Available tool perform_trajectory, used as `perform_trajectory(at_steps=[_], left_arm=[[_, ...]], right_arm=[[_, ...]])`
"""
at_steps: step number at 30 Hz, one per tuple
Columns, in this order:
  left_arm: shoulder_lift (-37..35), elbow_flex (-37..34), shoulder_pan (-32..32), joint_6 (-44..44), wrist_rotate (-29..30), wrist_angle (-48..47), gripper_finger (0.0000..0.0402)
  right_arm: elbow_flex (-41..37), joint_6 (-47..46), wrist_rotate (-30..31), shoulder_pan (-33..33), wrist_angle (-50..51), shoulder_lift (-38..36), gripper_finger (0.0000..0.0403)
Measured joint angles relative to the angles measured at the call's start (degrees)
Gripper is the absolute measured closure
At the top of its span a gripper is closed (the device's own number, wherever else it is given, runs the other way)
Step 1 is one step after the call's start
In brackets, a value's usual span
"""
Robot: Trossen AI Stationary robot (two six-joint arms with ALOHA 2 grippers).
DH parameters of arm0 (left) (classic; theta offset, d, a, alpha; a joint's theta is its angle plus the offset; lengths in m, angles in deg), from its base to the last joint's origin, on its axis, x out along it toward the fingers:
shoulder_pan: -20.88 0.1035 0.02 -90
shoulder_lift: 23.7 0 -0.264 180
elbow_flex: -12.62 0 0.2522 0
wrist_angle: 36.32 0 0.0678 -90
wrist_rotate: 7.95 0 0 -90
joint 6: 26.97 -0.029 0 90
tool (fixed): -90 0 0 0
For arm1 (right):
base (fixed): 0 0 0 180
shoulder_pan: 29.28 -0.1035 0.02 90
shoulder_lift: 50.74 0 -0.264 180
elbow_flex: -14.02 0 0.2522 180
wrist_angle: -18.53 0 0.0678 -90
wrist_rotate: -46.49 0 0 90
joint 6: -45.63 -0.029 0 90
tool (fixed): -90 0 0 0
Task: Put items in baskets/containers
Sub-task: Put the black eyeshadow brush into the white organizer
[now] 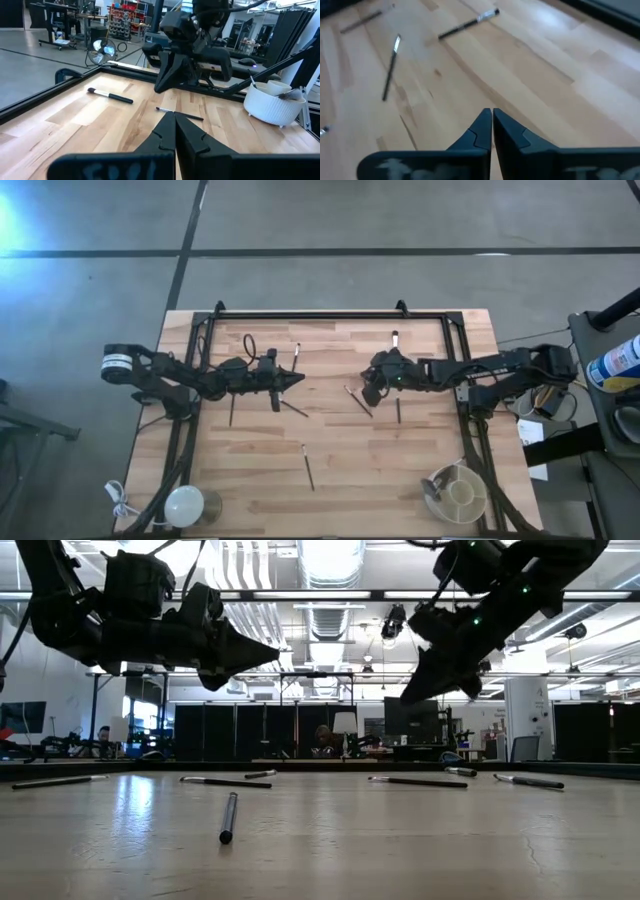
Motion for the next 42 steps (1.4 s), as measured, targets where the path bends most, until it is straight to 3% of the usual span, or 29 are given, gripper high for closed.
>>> perform_trajectory(at_steps=[9,22,33,42], left_arm=[[0.0,0.02,-0.01,-0.04,0.0,-0.05,0.0401],[0.0,0.02,-0.01,-0.13,0.0,-0.44,0.0401],[0.0,0.02,-0.01,-0.13,0.0,-0.48,0.0401],[0.0,0.02,-0.04,-0.24,0.0,-0.74,0.0401]], right_arm=[[5.09,-1.97,-5.36,-0.44,0.97,8.84,0.0331],[18.47,-2.82,-6.26,-0.64,17.53,21.09,0.0248],[26.91,-2.99,-6.28,-0.88,26.51,27.89,0.0244],[27.77,-3.64,-9.42,-1.14,27.04,29.04,0.0254]])
